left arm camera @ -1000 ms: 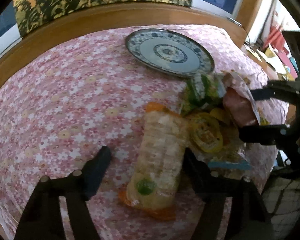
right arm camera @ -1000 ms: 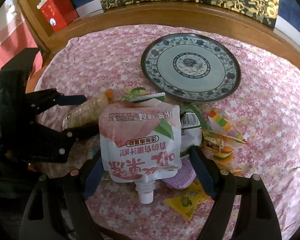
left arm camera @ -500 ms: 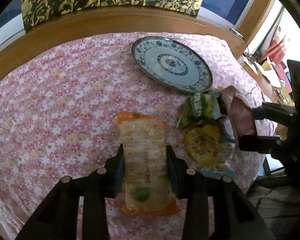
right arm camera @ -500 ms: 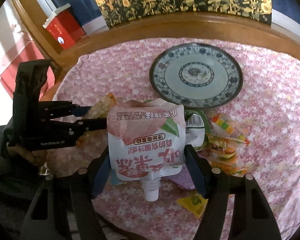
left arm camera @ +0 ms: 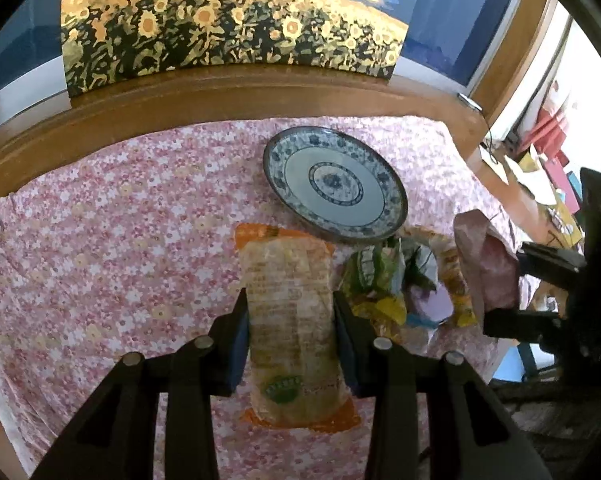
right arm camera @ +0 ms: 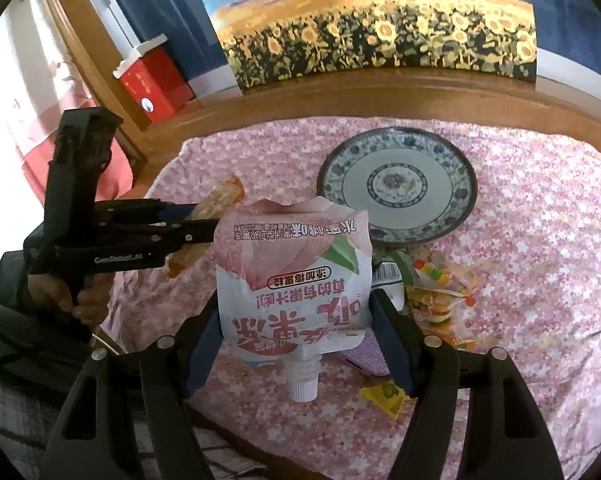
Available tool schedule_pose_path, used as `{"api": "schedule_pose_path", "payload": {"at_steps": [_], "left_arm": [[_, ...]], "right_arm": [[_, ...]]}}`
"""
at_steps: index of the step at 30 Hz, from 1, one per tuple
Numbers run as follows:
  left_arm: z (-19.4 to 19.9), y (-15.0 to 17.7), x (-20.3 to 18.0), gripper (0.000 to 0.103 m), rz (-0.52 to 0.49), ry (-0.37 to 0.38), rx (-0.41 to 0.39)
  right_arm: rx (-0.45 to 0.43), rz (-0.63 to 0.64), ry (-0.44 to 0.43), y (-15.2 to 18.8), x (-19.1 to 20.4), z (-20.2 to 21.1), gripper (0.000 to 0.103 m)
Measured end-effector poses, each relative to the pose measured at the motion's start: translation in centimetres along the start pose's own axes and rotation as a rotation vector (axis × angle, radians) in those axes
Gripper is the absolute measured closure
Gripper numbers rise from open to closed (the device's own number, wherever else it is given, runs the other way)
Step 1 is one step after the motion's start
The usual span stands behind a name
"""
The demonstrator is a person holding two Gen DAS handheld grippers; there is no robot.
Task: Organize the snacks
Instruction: 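Carry the cracker pack with the left tool while the right tool carries the pouch over the plate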
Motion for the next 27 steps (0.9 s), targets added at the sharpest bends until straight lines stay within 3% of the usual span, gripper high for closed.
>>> {"api": "schedule_pose_path", "payload": {"at_steps": [27], "left_arm": [[-0.7,-6.7,-3.4,0.063,-0.013,0.036,-0.071]], "right_arm": [[-0.056,0.032,0.053,-4.2,-1.6,3.8,0.032]]}}
Point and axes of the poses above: each gripper's, at about its wrist camera, not at the fingertips, and z roughly against the way its jaws point, x to its left, y to its underside, the point moved 10 cm from there along -z, roughly the way its jaws point, and after that the axes turned 14 degrees about -y, right-handed, at the moved point
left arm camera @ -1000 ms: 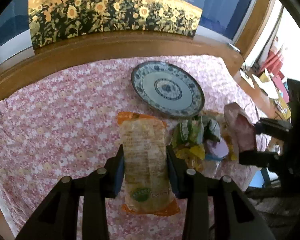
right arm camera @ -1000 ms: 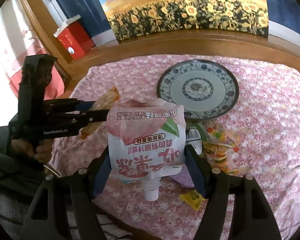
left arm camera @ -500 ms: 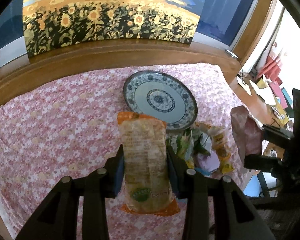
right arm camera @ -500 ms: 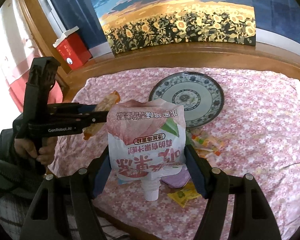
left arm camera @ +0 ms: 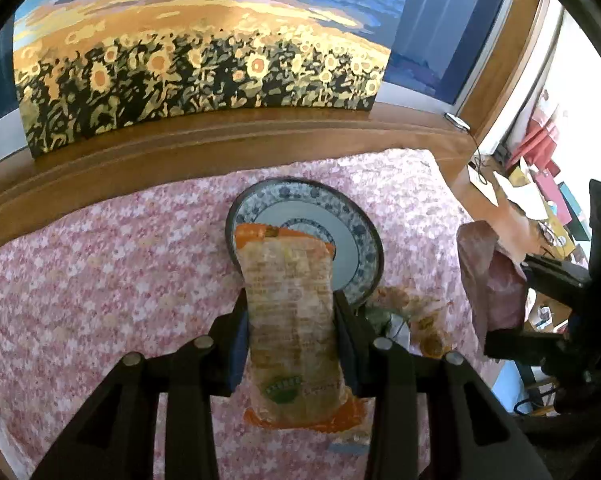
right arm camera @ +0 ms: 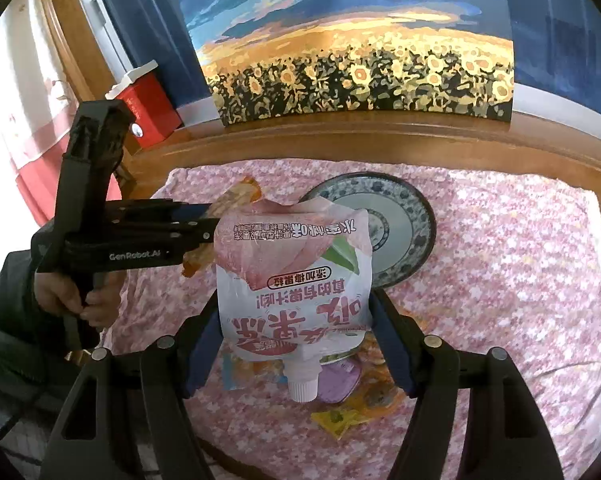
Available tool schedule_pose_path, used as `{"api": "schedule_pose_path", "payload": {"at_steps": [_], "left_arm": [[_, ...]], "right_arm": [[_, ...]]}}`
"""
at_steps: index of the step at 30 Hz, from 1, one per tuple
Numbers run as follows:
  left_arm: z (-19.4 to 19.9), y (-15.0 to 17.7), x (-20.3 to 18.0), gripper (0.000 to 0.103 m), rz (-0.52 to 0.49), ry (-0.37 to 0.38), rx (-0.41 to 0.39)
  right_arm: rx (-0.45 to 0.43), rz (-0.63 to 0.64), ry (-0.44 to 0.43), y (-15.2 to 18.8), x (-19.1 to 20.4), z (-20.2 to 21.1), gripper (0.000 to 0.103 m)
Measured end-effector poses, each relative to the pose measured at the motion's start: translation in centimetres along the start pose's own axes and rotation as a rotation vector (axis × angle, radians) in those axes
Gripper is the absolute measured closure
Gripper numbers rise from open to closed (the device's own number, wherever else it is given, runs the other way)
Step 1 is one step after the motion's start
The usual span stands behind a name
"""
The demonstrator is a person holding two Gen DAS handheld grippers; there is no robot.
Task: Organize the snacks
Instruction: 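Carry the cracker pack with the left tool while the right tool carries the pouch over the plate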
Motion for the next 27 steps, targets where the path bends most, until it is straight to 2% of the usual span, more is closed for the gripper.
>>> {"api": "schedule_pose_path", "payload": {"at_steps": [7,20,27], "left_arm": [[-0.5,-1.1,-0.5,0.063,-0.001,0.020,-0.006],[-4.6,-1.5,-0.3,0.063,0.004,0.027,0.063],[-6.3,-2.2,-0.7,0.063,-0.018,0.038,0.075]], "right_arm": [[0.009,0.002,0.009,-0.8,-1.0,-0.1,0.032],[0.062,0.014,0.041,-2.4,-4.3,-1.6,0.032],[0.144,0.051,0.063,-2.6,-6.5,-3.7,0.032]]}}
Point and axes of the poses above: each gripper's, at about its wrist camera, not at the fingertips, and z roughly against the way its jaws point, x to its left, y to its underside, the point moved 10 cm from there along -z, roughly the way its jaws point, and after that the axes turned 14 degrees about -y, right-handed, at the moved point
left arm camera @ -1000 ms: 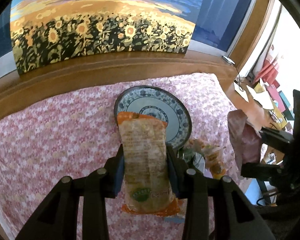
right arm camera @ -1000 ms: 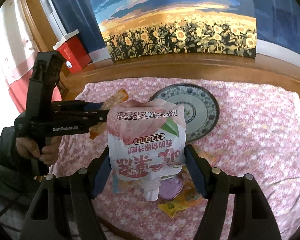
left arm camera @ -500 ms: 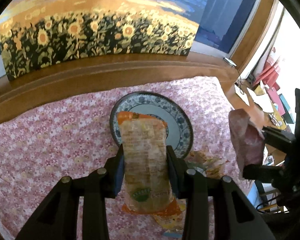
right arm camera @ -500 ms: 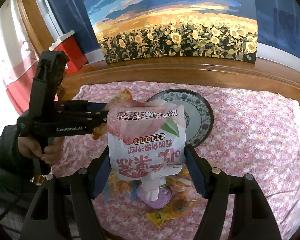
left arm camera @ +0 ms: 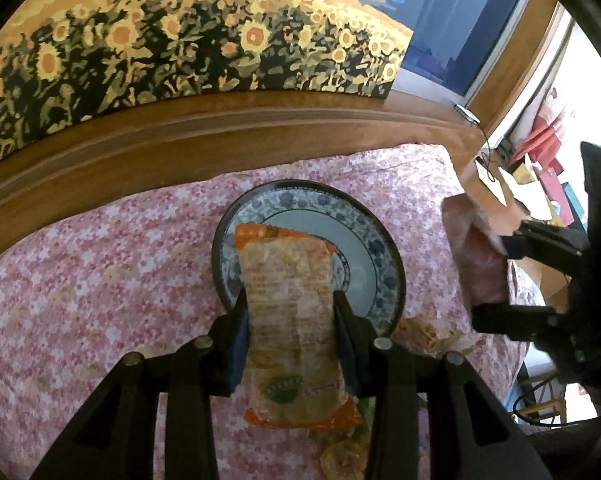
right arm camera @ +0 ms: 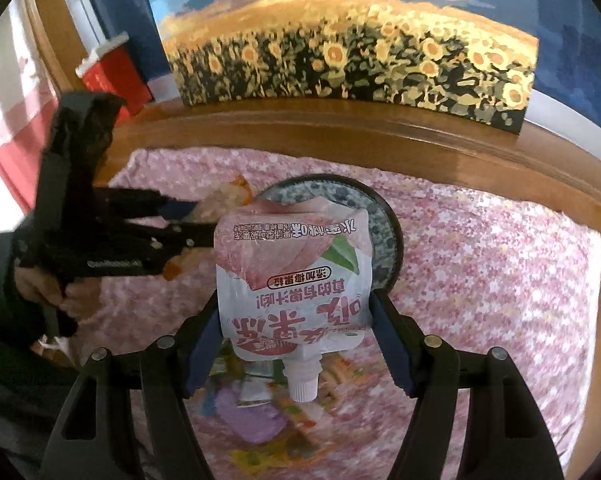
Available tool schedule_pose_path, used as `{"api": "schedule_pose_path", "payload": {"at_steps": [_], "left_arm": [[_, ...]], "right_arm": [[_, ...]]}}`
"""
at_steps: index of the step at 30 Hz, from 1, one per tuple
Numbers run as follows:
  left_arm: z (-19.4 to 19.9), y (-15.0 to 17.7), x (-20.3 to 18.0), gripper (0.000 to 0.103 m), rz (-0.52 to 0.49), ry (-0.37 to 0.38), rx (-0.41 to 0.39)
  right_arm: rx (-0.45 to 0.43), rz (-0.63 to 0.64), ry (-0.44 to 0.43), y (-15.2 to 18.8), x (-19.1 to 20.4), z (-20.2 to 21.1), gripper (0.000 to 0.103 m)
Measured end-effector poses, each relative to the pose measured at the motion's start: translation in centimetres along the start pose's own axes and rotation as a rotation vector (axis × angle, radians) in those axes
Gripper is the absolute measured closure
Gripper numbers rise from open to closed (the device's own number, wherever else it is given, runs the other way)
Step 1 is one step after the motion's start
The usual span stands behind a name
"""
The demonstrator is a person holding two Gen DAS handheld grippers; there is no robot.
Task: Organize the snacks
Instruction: 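Carry the cracker pack with the left tool while the right tool carries the pouch over the plate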
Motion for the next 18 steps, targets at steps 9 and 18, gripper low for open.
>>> {"api": "schedule_pose_path", "payload": {"at_steps": [9,18], "left_arm": [[-1.9,-0.2,0.1,0.063,-0.008,0.009,0.030],[-3.8,0.0,0.0,0.063,-0.004,0.016,0.056]], "right_arm": [[0.093,0.059,0.021,0.4,-1.1,-2.6,0.032],[0.214,0.137,0.041,0.6,-2.3,-5.3,0.032]]}}
Point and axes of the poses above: each gripper's, at about its wrist camera, not at the fingertips, and z roughly against the way its jaws point, x to its left, y to its underside, the point moved 10 cm from there along -z, roughly the way its jaws point, and after that the axes turned 14 degrees about -y, right-handed, at the moved point
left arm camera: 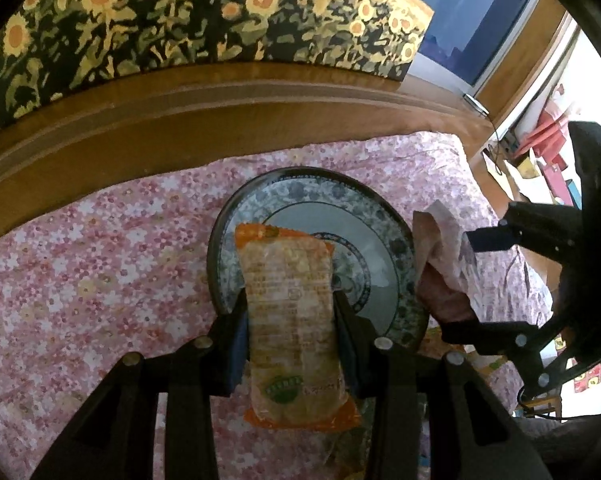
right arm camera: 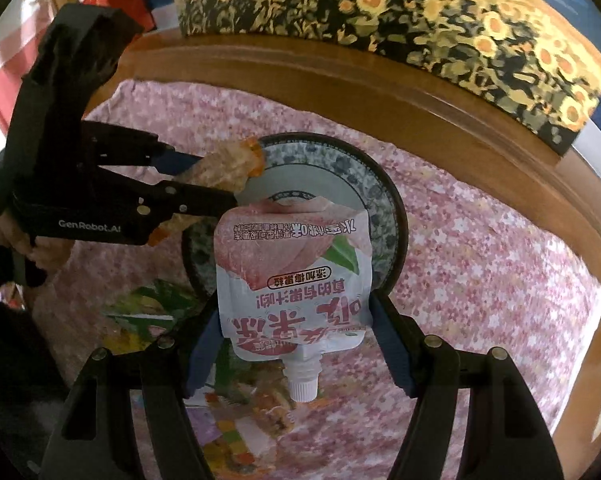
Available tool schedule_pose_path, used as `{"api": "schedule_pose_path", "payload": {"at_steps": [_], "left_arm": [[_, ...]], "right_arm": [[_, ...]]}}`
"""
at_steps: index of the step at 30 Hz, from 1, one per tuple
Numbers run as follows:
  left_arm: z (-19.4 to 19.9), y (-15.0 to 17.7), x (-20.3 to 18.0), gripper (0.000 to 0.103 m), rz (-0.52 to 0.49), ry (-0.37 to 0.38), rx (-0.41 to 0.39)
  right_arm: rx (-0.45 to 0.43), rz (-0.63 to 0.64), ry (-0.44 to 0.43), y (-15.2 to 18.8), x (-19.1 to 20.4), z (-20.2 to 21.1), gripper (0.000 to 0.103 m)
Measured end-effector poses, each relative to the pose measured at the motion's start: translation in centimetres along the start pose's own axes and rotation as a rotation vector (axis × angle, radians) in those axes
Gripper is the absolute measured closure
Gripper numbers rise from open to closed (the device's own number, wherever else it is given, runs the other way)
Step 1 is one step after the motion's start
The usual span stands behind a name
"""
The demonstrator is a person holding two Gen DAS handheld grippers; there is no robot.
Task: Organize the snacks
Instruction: 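Carry the cracker pack with the left tool while the right tool carries the pouch over the plate, then lower and release the cracker pack with the left tool while the right tool releases the pouch onto the plate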
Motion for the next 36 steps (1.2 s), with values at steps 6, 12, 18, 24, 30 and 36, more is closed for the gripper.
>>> {"api": "schedule_pose_path", "payload": {"at_steps": [6,12,18,24,30,36], "left_arm": [[-0.8,-0.1,0.1,0.063,-0.003,-0.004,0.009],[-1.3,-0.2,0.2,0.063,-0.003,0.000,0.015],[-1.3,-0.5,-0.4,0.063,-0.016,0.010,0.024],[-1.5,-0.4,-0.6,0.063,-0.027,-0.001,0.023],[-1.6,-0.4,0.2,0.063,-0.005,-0.014,0.026],[-0.7,-0.8,1.0,0.048,0.021,-0.002,0.017]], "right_arm": [[0.055,0.052,0.008,-0.8,-0.5,-1.6,0.032],[0.112,0.129,-0.007,-1.1,0.8,-3.6,0.032],[0.168,0.190,-0.032,-0.4,1.7,-5.7,0.032],[0.174,0.224,-0.033,-0.8,2.1,-6.5,0.032],[0.178,0.274,-0.042,-1.6,3.2,-7.8,0.032],[0.187,0.292,-0.053,-2.5,3.8,-9.1,0.032]]}}
Point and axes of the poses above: each gripper's, at about its wrist camera, not at the fingertips, and z roughly against the way its jaws point, x to its left, y to its underside, the point moved 10 cm from there along -z, roughly the way its jaws point, and after that the axes turned 14 degrees about -y, right-handed, at the moved point
